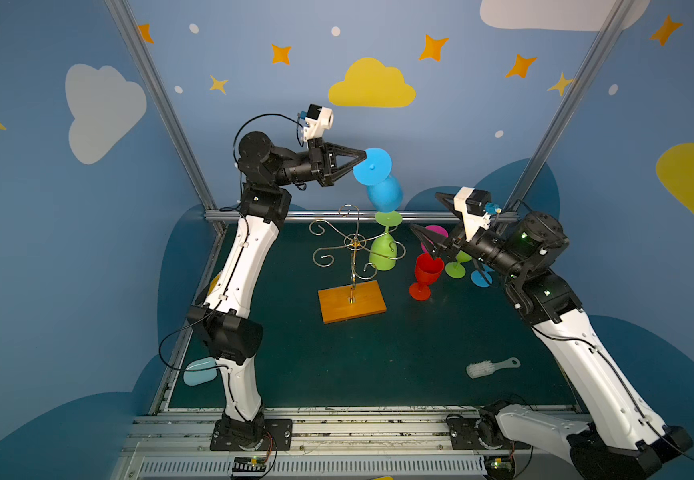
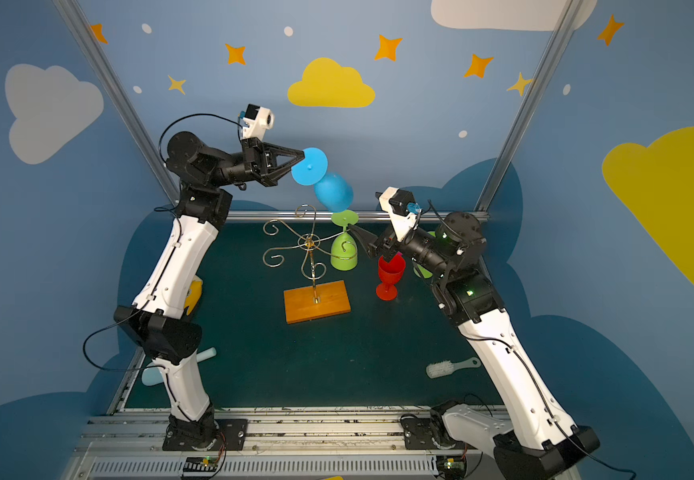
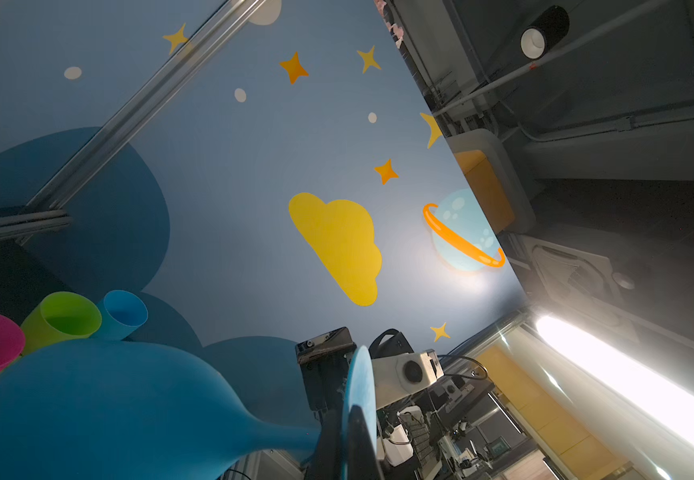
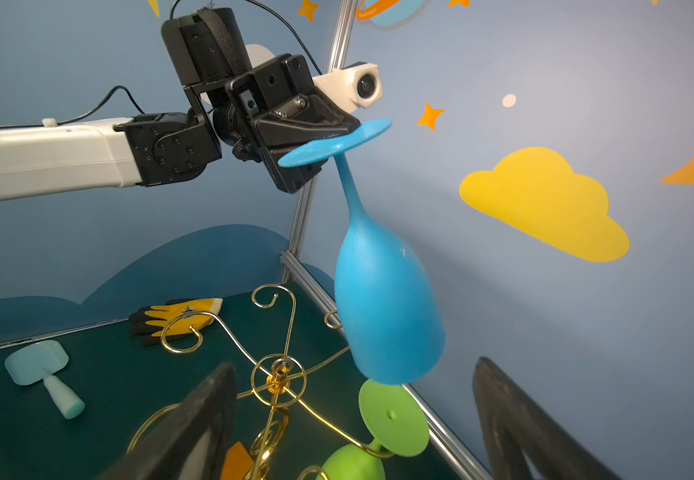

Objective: Take the wine glass off the wine glass rack
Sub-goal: 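Hold the blue glass up with the left gripper while the right reaches its stem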

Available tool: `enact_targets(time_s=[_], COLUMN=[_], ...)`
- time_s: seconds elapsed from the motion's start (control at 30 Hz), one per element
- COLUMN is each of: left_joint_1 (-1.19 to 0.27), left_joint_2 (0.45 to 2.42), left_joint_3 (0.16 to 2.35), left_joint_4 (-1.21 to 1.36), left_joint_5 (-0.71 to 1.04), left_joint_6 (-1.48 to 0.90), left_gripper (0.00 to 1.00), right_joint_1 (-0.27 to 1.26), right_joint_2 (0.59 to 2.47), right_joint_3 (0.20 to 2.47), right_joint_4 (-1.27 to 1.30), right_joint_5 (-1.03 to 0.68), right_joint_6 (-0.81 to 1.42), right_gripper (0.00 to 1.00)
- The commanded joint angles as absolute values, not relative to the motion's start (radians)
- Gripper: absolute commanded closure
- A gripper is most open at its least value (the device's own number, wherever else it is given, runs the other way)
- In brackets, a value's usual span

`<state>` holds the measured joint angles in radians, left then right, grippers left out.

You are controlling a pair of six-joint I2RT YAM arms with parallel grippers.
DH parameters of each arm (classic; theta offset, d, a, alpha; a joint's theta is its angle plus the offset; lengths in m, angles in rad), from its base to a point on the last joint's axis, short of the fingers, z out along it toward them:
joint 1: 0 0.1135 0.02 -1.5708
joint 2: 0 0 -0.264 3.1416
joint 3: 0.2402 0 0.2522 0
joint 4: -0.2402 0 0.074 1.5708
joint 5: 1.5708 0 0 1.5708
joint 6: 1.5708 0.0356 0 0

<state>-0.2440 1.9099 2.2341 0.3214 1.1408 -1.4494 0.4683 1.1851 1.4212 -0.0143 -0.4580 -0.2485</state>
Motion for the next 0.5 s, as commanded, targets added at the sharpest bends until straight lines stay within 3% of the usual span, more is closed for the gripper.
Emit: enact_targets(time_s=[0.0, 0.47], left_joint_1=[-0.254, -0.293], left_joint_2=[1.842, 1.774], left_joint_3=[2.208, 2.096], left_joint_4=[0.379, 0.422], left_joint_5=[1.148, 1.130], left_joint_6=[-1.452, -1.460], left_gripper=[0.97, 0.97], right_joint_1=[0.486, 0.501], right_joint_2=[1.236, 1.406], right_joint_3=[1.471, 1.559], right_joint_4=[0.039, 0.096], right_joint_5=[-0.478, -0.459], right_joint_6=[-0.314, -0.352], right_gripper=[0.12, 0.12])
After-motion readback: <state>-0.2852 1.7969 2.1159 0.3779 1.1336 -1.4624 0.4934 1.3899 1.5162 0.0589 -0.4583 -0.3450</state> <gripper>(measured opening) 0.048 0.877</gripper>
